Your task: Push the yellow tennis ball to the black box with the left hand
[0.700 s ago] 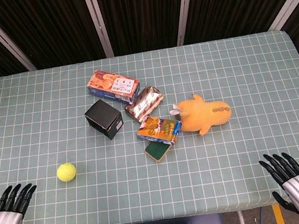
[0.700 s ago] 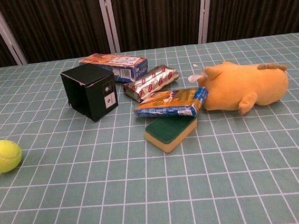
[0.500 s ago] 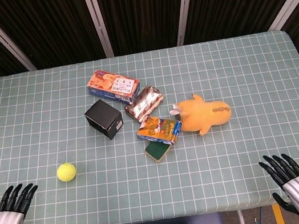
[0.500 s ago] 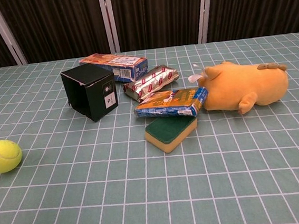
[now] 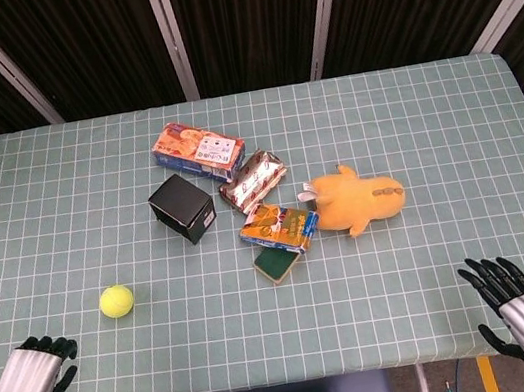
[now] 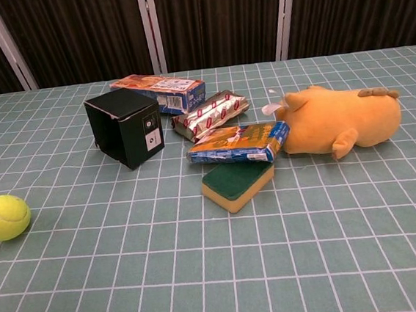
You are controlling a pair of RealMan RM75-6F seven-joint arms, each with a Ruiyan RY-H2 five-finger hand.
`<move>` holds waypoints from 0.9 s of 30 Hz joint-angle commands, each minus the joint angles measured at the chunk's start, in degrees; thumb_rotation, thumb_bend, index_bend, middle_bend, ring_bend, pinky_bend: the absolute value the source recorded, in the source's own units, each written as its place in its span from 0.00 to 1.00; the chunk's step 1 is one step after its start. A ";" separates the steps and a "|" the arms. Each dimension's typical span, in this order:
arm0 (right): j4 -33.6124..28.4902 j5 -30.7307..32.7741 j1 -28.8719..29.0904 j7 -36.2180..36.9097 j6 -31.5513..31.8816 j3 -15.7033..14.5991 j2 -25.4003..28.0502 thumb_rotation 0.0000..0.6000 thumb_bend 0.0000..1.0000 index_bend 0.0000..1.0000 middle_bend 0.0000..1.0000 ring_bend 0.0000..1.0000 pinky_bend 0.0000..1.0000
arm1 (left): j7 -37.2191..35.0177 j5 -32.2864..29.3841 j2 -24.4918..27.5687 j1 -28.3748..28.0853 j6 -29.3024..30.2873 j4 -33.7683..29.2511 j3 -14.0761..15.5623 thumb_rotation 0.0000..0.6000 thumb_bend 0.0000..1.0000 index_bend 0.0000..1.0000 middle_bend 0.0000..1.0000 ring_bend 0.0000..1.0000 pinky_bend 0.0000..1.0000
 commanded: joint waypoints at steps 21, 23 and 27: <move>0.51 5.27 2.93 3.03 -5.45 1.58 0.25 1.00 0.43 0.00 0.00 0.00 0.00 | -8.08 0.56 -8.28 -10.01 -13.21 15.29 2.78 1.00 0.26 0.58 0.72 0.71 0.68; 0.54 5.71 3.07 2.91 -5.86 1.67 0.10 1.00 0.43 0.00 0.00 0.00 0.00 | -9.18 0.56 -8.06 -10.38 -13.45 15.59 3.18 1.00 0.26 0.58 0.72 0.71 0.68; 0.60 6.78 3.31 2.91 -6.43 2.02 0.02 1.00 0.43 0.00 0.00 0.00 0.00 | -10.96 0.37 -7.30 -10.89 -13.79 16.01 3.84 1.00 0.26 0.58 0.73 0.72 0.68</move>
